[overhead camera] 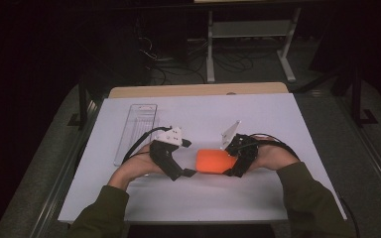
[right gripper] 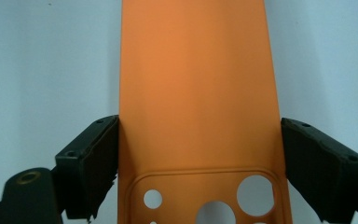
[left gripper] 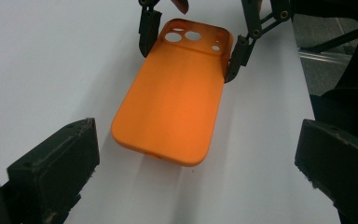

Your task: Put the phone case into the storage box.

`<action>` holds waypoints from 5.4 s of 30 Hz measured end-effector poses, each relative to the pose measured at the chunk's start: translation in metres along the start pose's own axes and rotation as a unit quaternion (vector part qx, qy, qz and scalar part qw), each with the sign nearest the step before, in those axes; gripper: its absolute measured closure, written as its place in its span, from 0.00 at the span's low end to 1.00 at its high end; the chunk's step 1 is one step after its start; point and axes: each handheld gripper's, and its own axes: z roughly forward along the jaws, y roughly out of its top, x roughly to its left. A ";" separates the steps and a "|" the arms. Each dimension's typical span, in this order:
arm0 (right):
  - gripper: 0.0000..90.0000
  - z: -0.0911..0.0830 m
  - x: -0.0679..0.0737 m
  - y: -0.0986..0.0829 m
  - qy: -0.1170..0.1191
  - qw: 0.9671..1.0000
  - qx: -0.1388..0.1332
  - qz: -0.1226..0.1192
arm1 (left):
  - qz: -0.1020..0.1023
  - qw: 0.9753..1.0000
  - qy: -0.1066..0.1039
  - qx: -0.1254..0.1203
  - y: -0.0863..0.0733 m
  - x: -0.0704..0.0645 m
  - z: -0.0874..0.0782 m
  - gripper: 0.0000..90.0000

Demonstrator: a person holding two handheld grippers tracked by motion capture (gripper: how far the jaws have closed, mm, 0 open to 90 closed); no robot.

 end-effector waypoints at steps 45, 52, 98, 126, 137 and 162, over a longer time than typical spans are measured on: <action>0.16 0.010 0.027 0.032 0.035 0.998 -0.023 -0.046 | 0.052 0.995 -0.014 0.078 0.001 -0.016 0.038 0.00; 0.16 0.008 0.028 0.035 0.034 0.998 -0.029 -0.052 | 0.052 0.995 -0.014 0.083 0.001 -0.017 0.040 0.00; 0.15 0.010 0.029 0.036 0.043 0.997 -0.031 -0.052 | 0.066 0.991 -0.015 0.118 -0.001 -0.015 0.041 0.17; 0.00 -0.003 0.016 0.016 0.030 0.996 -0.087 0.023 | 0.010 0.994 0.021 0.107 -0.004 -0.013 0.035 0.18; 0.00 -0.022 0.010 -0.003 -0.014 0.988 -0.131 0.075 | -0.032 0.991 0.052 0.117 -0.005 -0.018 0.037 0.18; 0.00 -0.018 0.034 -0.043 -0.084 0.936 -0.207 0.274 | -0.112 0.976 0.147 0.114 -0.006 -0.007 0.030 0.18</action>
